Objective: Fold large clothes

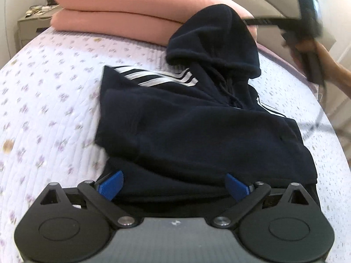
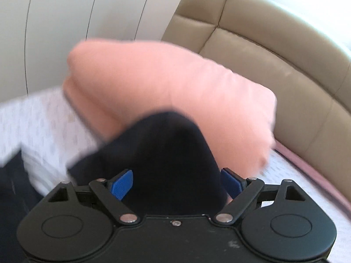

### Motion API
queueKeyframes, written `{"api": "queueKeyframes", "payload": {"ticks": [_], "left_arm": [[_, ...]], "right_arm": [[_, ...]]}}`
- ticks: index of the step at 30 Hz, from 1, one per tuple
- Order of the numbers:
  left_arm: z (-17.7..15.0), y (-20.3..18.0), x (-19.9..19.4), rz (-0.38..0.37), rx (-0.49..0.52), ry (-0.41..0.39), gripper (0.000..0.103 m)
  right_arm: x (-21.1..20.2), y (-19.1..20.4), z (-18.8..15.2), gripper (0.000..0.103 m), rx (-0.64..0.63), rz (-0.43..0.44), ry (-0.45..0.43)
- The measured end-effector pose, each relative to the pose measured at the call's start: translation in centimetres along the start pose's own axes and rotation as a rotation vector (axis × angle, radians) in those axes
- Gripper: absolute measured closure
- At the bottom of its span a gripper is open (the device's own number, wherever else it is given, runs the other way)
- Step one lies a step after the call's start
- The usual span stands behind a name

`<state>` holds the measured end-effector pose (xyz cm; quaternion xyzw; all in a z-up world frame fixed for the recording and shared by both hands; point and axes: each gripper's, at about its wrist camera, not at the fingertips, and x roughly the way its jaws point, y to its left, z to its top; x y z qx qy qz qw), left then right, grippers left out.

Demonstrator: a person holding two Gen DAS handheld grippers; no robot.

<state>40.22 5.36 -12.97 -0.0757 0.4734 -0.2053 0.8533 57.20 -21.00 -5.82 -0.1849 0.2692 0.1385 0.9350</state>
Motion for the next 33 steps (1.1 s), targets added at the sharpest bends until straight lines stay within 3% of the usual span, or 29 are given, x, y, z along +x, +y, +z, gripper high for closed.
{"api": "queueKeyframes", "payload": {"ticks": [4,7,12,13,14,16,18,22,27,33], "left_arm": [[-0.6,1.2,-0.7,0.017,-0.006,0.000,0.002],[-0.8,2.2,-1.1,0.025,-0.011,0.010,0.002],[-1.0,3.8,-1.6,0.042,-0.038,0.009,0.002],[-1.1,4.0,-1.7,0.042,-0.051,0.010,0.002],[-1.1,4.2,-1.9,0.039,-0.062,0.008,0.003],[-1.1,4.2,-2.1,0.024,-0.072,0.004,0.002],[-1.1,3.9,-2.4,0.022,-0.070,0.002,0.002],[-0.7,2.8,-3.2,0.036,-0.042,-0.007,0.002],[-0.4,1.7,-4.9,0.004,-0.056,-0.039,0.002],[-0.4,-0.2,-6.9,0.007,-0.048,-0.087,0.002]], "right_arm": [[4.1,1.4,2.0,0.000,-0.060,-0.019,0.074],[6.5,2.5,1.7,0.000,-0.125,-0.116,0.118],[7.9,2.8,1.2,0.000,-0.148,-0.135,0.132],[7.7,2.9,1.1,0.006,-0.149,-0.145,0.125],[7.4,3.1,1.1,0.033,-0.149,-0.158,0.107],[6.4,3.4,0.8,0.064,-0.142,-0.160,0.080],[5.5,3.8,0.3,0.075,-0.159,-0.163,0.063],[2.7,3.3,0.6,0.076,-0.087,-0.127,0.022],[-3.2,3.8,1.1,0.076,-0.089,-0.083,-0.052],[-12.3,7.1,-1.4,0.076,-0.187,-0.031,-0.135]]}}
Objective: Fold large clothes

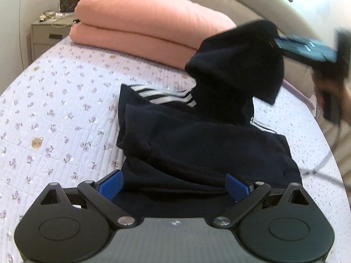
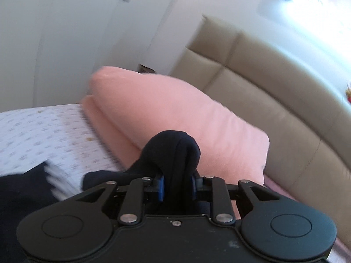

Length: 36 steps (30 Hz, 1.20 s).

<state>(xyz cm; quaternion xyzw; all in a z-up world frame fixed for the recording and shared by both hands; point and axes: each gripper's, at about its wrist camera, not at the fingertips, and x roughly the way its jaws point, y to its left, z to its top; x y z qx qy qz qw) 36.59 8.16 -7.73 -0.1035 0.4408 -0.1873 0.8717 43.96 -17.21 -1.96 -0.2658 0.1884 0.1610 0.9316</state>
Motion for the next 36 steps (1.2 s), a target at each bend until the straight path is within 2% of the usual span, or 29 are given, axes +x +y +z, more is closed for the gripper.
{"api": "queueKeyframes", "payload": {"ticks": [4,6,7,8,9,10,11,13,15,18,21,24,27,29,30,32,33,34,35,36], "left_arm": [[0.3,-0.4,-2.0,0.003,-0.032,-0.078,0.002],[0.7,-0.3,-2.4,0.005,-0.065,-0.101,0.002],[1.0,-0.2,-2.4,-0.002,-0.078,-0.109,0.002],[1.4,-0.1,-2.3,-0.012,-0.088,-0.114,0.002],[1.7,0.0,-2.0,-0.017,-0.095,-0.116,0.002],[2.0,0.0,-1.5,-0.018,-0.103,-0.113,0.002],[2.4,-0.1,-0.9,-0.023,-0.105,-0.105,0.002],[3.1,-0.5,0.8,-0.032,-0.098,-0.079,0.002],[4.0,-1.3,3.1,-0.051,-0.080,-0.047,0.002],[5.0,-2.6,6.3,-0.106,-0.074,-0.015,0.002],[6.0,-3.9,9.6,-0.167,-0.095,0.004,0.002],[6.2,-4.5,12.3,-0.165,-0.107,0.048,0.002],[6.0,-4.6,14.2,-0.168,-0.114,0.113,0.009],[5.5,-4.4,14.7,-0.146,-0.103,0.119,0.020],[5.3,-4.1,14.9,-0.128,-0.094,0.116,0.030],[5.1,-3.7,14.9,-0.106,-0.089,0.098,0.037],[5.2,-3.2,14.7,-0.114,-0.106,0.080,0.047],[5.2,-2.8,14.4,-0.137,-0.128,0.051,0.069],[5.2,-2.6,14.0,-0.158,-0.141,0.025,0.083],[5.2,-2.4,13.5,-0.168,-0.149,0.001,0.091]], "right_arm": [[-6.3,3.3,-1.6,0.076,0.029,0.053,-0.044],[-8.5,5.3,-3.1,0.075,0.064,0.083,-0.010],[-9.4,6.5,-4.1,0.069,0.079,0.094,0.010],[-9.9,8.1,-5.4,0.058,0.074,0.116,0.042],[-9.9,9.5,-6.4,0.029,0.049,0.143,0.086],[-9.5,11.1,-7.6,0.014,0.019,0.185,0.168],[-9.2,12.3,-8.9,0.007,0.014,0.243,0.246],[-8.8,12.9,-10.4,0.007,0.078,0.332,0.341],[-8.8,11.7,-10.8,0.007,0.186,0.375,0.360],[-8.6,8.0,-10.5,0.004,0.321,0.325,0.311],[-6.2,3.8,-11.1,0.002,0.455,0.234,0.317],[-4.0,-0.2,-12.7,0.002,0.639,0.206,0.331],[-2.9,-3.2,-14.8,0.002,0.823,0.249,0.300],[-3.2,-4.7,-16.6,0.001,0.940,0.257,0.249],[-3.0,-5.0,-17.3,0.001,0.962,0.238,0.263],[-1.6,-4.8,-18.4,0.001,0.950,0.225,0.361],[-0.5,-4.1,-18.7,0.002,0.939,0.253,0.384],[0.3,-3.9,-18.9,0.005,0.945,0.272,0.391],[0.8,-3.7,-19.1,0.033,0.968,0.269,0.389],[0.5,-3.6,-19.1,0.091,1.002,0.257,0.362]]}}
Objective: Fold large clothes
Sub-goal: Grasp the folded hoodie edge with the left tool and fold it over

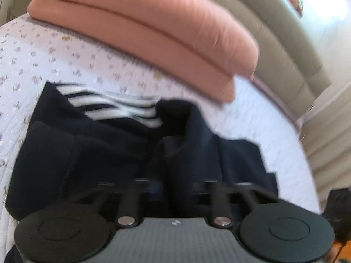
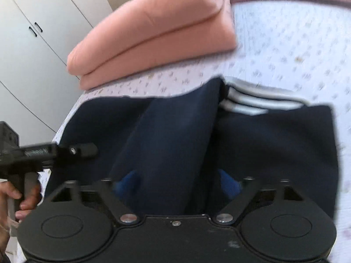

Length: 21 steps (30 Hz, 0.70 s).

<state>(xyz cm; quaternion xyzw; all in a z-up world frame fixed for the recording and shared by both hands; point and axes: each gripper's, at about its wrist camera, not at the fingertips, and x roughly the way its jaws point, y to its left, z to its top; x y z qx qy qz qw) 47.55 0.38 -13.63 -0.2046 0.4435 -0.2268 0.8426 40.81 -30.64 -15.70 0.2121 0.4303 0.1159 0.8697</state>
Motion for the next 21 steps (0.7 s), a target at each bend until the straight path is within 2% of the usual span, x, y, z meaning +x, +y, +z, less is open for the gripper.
{"api": "queueKeyframes", "payload": {"ticks": [1,4,5,7,9,10,11,12,13,14,15,16,19,20,21], "left_arm": [[-0.2,0.0,-0.8,-0.011,-0.009,-0.039,0.091],[-1.0,0.5,-3.0,-0.085,-0.052,-0.149,0.091],[-1.3,0.9,-3.0,-0.091,-0.070,-0.147,0.092],[-1.9,1.8,-1.8,-0.041,-0.084,-0.095,0.091],[-2.7,3.4,-0.5,-0.013,-0.130,-0.026,0.088],[-2.9,4.0,-0.5,-0.020,-0.145,-0.018,0.083],[-3.0,4.1,-0.9,-0.028,-0.143,-0.021,0.081],[-3.1,3.9,-1.4,-0.030,-0.129,-0.024,0.080],[-3.2,3.6,-2.0,-0.034,-0.107,-0.028,0.070],[-3.2,3.2,-2.6,-0.050,-0.091,-0.022,0.061],[-3.3,3.0,-3.0,-0.073,-0.084,-0.012,0.044],[-3.5,2.5,-3.3,-0.107,-0.077,0.002,0.033],[-4.3,1.2,-3.1,-0.149,-0.054,0.053,0.029],[-4.8,0.6,-2.6,-0.140,-0.048,0.086,0.031],[-5.4,0.0,-1.9,-0.124,-0.038,0.122,0.054]], "right_arm": [[-1.0,0.2,0.0,0.088,0.030,0.024,-0.065],[-5.0,1.5,0.0,0.091,-0.041,0.026,-0.273],[-5.5,1.5,0.0,0.091,-0.052,0.009,-0.288],[-4.3,0.4,-0.7,0.091,-0.041,-0.057,-0.213],[-1.3,-1.0,-1.1,0.082,-0.022,-0.094,-0.057],[-0.4,-1.8,-1.3,0.081,0.001,-0.090,-0.007],[-0.5,-2.3,-1.3,0.077,0.026,-0.063,-0.022],[-1.1,-2.3,-1.3,0.058,0.054,-0.050,-0.035],[-1.8,-2.3,-1.0,0.044,0.083,-0.042,-0.046],[-2.7,-2.2,-0.9,0.013,0.108,-0.037,-0.055],[-3.3,-2.2,-1.1,0.006,0.122,-0.025,-0.068],[-4.0,-1.9,-1.3,0.007,0.128,-0.005,-0.075],[-3.7,-0.5,-2.3,0.005,0.089,-0.003,0.027],[-3.0,-0.1,-2.7,0.006,0.068,-0.005,0.058],[-2.6,0.4,-3.2,0.024,0.052,0.006,0.073]]}}
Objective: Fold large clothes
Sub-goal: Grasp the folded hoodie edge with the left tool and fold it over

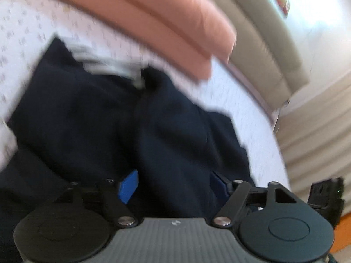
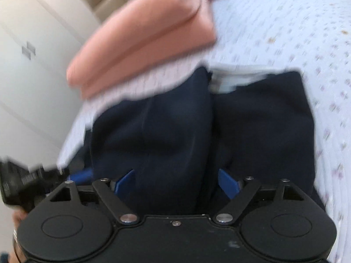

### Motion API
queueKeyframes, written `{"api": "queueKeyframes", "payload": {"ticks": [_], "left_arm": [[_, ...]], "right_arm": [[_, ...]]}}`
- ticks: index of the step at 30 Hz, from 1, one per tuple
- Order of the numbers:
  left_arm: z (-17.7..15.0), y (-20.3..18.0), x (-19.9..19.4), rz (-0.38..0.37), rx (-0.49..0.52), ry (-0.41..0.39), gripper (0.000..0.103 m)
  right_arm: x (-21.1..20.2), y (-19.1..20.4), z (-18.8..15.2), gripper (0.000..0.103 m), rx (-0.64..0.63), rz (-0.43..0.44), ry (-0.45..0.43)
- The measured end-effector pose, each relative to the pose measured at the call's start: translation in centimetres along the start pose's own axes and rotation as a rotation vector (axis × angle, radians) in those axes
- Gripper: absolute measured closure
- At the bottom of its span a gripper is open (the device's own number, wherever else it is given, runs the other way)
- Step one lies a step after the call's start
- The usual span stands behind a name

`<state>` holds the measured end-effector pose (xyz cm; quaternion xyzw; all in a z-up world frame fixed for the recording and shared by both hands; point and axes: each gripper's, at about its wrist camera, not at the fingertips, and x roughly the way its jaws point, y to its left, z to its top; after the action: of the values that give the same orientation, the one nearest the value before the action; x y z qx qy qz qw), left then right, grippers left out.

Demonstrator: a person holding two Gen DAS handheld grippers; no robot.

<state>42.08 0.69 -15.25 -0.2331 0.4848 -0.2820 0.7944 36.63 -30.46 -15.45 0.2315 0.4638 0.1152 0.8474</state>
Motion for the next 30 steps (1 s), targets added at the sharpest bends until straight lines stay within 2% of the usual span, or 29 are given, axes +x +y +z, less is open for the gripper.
{"api": "queueKeyframes", "payload": {"ticks": [1,2,4,5,7,10,11,12,13,14,15,16,17,18,19,21,23,25,28,30], "left_arm": [[-0.5,-0.4,0.5,0.018,0.021,0.021,0.096],[-1.0,-1.1,0.5,0.043,0.055,0.005,0.098],[-1.5,-2.3,-1.1,0.033,0.096,-0.097,0.098],[-1.6,-2.6,-2.2,0.018,0.083,-0.139,0.098],[-1.7,-2.2,-3.9,0.036,0.037,-0.189,0.098],[-3.1,-1.0,-2.7,0.157,0.081,-0.118,0.098],[-3.6,-0.4,-1.9,0.184,0.090,-0.077,0.097],[-4.0,0.2,-1.3,0.196,0.088,-0.042,0.092],[-4.3,0.6,-1.4,0.189,0.075,-0.035,0.088],[-4.7,0.9,-2.0,0.169,0.059,-0.048,0.081],[-4.6,1.0,-2.9,0.162,0.046,-0.058,0.059],[-4.7,0.8,-4.0,0.182,0.052,-0.068,0.032],[-4.7,0.8,-4.8,0.207,0.070,-0.081,0.021],[-4.9,0.9,-6.3,0.231,0.101,-0.102,0.013],[-5.3,1.0,-7.7,0.251,0.134,-0.112,0.013],[-6.0,1.5,-10.0,0.280,0.153,-0.081,0.013],[-7.0,3.4,-12.4,0.298,0.109,-0.044,0.015],[-8.6,5.8,-14.5,0.293,0.042,-0.006,0.024],[-11.9,9.0,-17.2,0.323,-0.024,0.056,0.032],[-14.1,9.6,-19.0,0.277,-0.033,0.062,0.032]], "right_arm": [[0.1,0.2,-0.5,0.048,0.002,0.018,-0.004],[-0.2,0.4,-0.8,0.092,0.008,0.019,-0.015],[-2.0,1.1,-1.6,0.092,-0.008,0.062,-0.089],[-2.9,1.3,-1.8,0.092,-0.018,0.071,-0.136],[-3.4,0.5,-2.2,0.092,-0.006,0.057,-0.151],[-0.9,-1.7,-3.4,0.089,0.053,-0.028,-0.048],[0.1,-2.0,-3.8,0.075,0.040,-0.058,-0.020],[0.7,-2.2,-4.0,0.070,0.033,-0.064,-0.025],[0.6,-2.1,-4.2,0.068,0.037,-0.058,-0.046],[0.2,-1.9,-4.1,0.060,0.051,-0.047,-0.057],[-0.4,-1.7,-4.2,0.050,0.060,-0.035,-0.068],[-1.2,-1.6,-4.5,0.041,0.058,-0.012,-0.089],[-2.1,-1.3,-4.8,0.022,0.043,0.008,-0.123],[-3.2,-0.9,-5.2,0.015,0.014,0.015,-0.171],[-4.2,-0.5,-5.6,0.015,-0.023,0.011,-0.213],[-6.0,-0.1,-6.6,0.015,-0.104,0.014,-0.256],[-7.6,-0.5,-7.7,0.015,-0.180,0.064,-0.289],[-9.8,-0.2,-9.2,0.015,-0.208,0.064,-0.315],[-11.0,-1.4,-11.2,0.015,-0.148,0.061,-0.285],[-12.1,-3.0,-12.8,0.015,-0.061,0.081,-0.234]]}}
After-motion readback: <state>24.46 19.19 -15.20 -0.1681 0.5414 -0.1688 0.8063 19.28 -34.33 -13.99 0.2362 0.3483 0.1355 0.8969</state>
